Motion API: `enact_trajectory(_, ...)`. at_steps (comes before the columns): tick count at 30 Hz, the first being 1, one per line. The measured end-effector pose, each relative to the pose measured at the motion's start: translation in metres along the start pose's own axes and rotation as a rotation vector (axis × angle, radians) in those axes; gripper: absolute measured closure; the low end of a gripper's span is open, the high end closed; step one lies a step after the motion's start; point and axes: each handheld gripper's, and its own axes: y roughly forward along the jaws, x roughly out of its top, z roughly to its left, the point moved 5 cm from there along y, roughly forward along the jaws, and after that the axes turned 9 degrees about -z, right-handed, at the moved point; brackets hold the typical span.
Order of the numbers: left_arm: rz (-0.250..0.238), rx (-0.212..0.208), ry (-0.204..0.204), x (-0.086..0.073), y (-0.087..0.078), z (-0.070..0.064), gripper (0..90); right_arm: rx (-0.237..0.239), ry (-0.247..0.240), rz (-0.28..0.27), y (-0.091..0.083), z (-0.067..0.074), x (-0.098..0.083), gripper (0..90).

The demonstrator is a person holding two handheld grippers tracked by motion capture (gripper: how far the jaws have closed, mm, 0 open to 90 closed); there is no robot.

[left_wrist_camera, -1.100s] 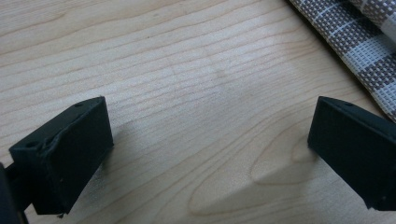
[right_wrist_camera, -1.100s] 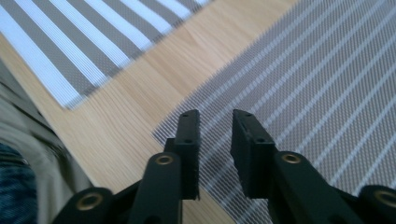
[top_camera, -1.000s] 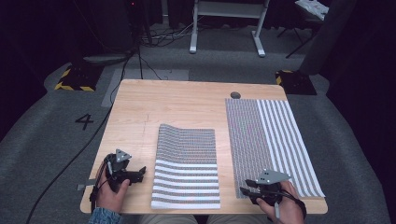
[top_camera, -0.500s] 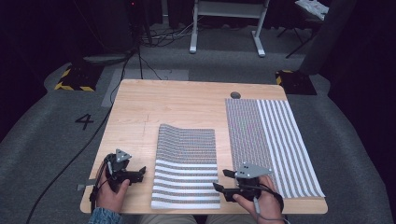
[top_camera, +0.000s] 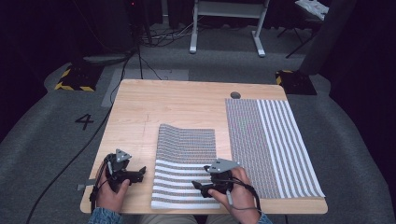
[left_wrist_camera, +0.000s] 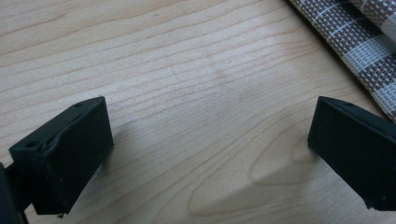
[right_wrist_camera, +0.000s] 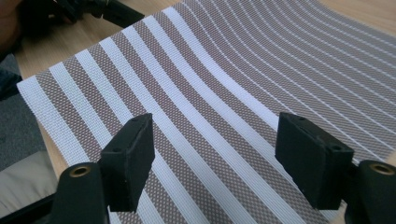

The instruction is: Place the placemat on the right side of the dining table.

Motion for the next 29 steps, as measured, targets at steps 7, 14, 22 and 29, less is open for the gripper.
enact_trajectory(7, -0.001, 0.0, -0.001, 0.0, 0.0, 0.0, 0.1, 0.017, -0.015, 0.042, 0.026, 0.009, -0.004, 28.3)
enact_trajectory(14, 0.0, 0.0, 0.0, 0.0, 0.0, 0.0, 0.1, -0.01, -0.065, 0.037, 0.042, 0.013, -0.012, 27.9)
enact_trajectory(22, -0.001, 0.0, -0.001, 0.0, 0.0, 0.0, 0.1, 0.011, -0.095, 0.024, 0.051, 0.018, -0.024, 16.7)
enact_trajectory(29, -0.001, 0.001, -0.001, 0.0, 0.0, 0.0, 0.1, 0.008, -0.097, 0.027, 0.051, 0.018, -0.024, 16.6)
